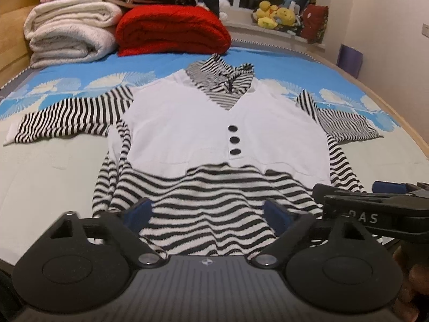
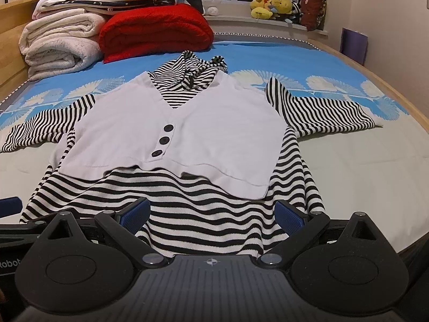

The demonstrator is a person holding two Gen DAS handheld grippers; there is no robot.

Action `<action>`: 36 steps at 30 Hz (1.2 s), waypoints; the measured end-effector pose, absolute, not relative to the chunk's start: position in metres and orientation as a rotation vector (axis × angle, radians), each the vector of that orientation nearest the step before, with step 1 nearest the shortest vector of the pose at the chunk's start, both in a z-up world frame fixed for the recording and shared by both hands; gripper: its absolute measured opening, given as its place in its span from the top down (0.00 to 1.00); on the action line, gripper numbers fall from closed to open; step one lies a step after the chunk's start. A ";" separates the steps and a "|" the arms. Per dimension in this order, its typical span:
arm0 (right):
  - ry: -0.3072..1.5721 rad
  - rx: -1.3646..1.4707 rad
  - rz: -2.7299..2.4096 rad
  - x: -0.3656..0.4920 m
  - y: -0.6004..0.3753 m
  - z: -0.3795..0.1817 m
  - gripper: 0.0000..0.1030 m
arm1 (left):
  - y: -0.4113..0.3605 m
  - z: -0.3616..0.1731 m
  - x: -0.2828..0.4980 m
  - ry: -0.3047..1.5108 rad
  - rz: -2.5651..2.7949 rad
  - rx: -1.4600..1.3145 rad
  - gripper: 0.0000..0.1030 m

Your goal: Fold small clothes

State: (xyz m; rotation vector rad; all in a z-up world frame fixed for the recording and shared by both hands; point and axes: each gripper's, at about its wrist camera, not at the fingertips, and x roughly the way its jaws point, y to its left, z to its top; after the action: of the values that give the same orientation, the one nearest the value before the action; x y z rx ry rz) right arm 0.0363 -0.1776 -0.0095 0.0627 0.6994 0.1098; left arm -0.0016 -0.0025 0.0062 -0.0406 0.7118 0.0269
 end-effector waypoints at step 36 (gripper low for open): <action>0.263 0.041 0.344 0.247 -0.166 0.130 0.17 | 0.435 -0.008 0.164 0.869 0.649 -0.724 0.60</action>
State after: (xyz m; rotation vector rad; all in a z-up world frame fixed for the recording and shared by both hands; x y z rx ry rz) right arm 0.2466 -0.1663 0.1302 0.0411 0.2625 0.3438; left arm 0.1640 0.4354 -0.0079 -0.7244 0.8690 0.6485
